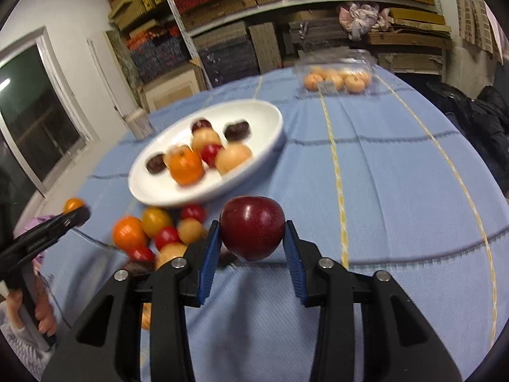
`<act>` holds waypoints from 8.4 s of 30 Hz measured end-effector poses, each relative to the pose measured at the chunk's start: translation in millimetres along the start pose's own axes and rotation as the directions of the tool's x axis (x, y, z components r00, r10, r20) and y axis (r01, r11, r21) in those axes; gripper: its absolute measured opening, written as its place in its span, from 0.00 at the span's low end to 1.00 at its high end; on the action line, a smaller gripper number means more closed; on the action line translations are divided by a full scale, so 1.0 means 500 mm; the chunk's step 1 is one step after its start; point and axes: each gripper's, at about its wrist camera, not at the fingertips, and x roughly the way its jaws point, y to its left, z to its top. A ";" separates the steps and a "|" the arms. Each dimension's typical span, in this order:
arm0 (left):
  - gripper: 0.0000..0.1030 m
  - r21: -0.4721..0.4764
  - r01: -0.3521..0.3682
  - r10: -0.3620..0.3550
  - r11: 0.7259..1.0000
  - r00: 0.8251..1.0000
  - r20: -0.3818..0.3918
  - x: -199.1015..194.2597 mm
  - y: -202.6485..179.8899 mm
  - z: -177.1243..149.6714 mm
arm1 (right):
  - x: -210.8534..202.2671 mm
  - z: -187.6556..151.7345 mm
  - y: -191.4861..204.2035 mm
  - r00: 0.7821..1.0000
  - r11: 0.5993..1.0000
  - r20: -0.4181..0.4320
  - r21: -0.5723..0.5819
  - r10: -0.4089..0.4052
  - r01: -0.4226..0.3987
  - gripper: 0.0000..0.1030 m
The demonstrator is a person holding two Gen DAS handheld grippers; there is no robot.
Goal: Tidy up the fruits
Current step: 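Carry both fruits onto the white plate and open both tools, then move both tools back to the cluster, right tool toward a speckled pale fruit, then grasp the speckled pale fruit with the right tool while the left tool grasps a large orange mandarin, then carry the mandarin and speckled fruit onto the white plate and open both tools, then move both open tools back to the cluster, left tool toward a red round fruit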
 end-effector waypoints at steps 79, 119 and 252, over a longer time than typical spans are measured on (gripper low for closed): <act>0.94 0.049 -0.166 0.166 0.985 0.986 0.021 0.022 -0.013 -0.074 | 0.034 -0.141 0.202 0.978 0.937 -0.194 -0.322 0.072 -0.133 0.55; 0.65 0.051 -0.067 0.072 0.996 0.993 -0.094 0.098 0.000 -0.062 | 0.020 -0.103 0.100 0.985 0.989 -0.139 -0.098 0.100 -0.114 0.37; 0.44 0.124 -0.069 0.083 0.990 0.990 -0.111 0.132 0.010 -0.047 | -0.011 0.004 -0.017 0.990 0.978 0.078 0.165 0.118 -0.130 0.91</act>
